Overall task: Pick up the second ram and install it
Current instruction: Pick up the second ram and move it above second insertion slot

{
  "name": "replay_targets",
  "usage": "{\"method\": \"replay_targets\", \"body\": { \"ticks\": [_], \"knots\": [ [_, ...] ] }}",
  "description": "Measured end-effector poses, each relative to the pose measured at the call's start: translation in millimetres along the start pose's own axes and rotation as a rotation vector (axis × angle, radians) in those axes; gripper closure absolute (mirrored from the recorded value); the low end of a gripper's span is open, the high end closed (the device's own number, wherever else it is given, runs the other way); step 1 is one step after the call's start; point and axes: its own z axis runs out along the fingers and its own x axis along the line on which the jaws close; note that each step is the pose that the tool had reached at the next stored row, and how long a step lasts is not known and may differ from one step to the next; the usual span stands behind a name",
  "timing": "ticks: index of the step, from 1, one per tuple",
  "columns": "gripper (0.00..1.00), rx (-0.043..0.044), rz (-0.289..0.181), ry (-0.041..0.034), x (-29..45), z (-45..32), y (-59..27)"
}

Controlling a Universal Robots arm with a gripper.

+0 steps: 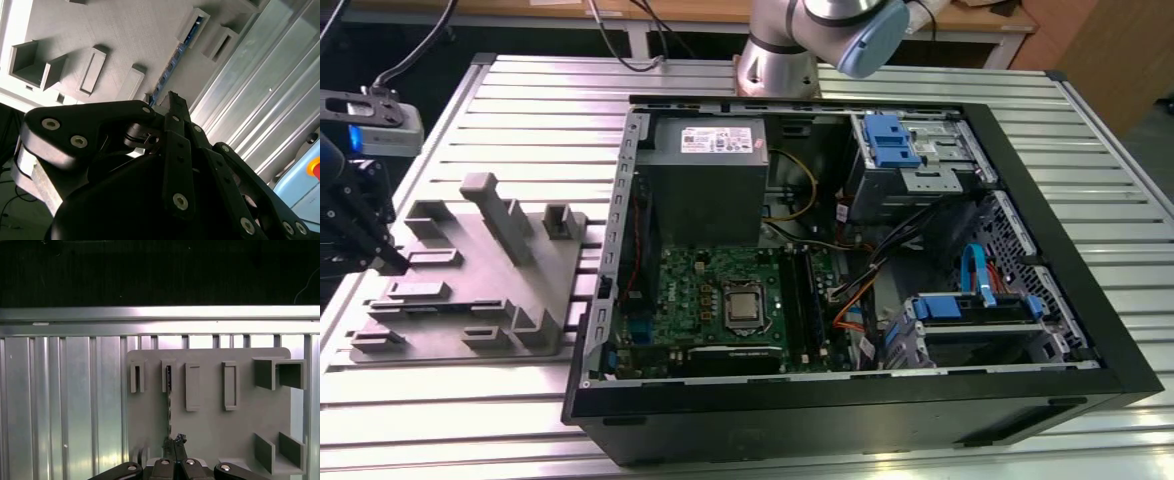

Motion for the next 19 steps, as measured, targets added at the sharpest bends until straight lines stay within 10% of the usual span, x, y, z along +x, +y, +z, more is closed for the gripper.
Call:
{"method": "replay_targets", "body": {
  "ticks": [19],
  "knots": [
    [0.9,0.0001,0.001,0.0,2.1,14.7,-5.0]
  ]
}}
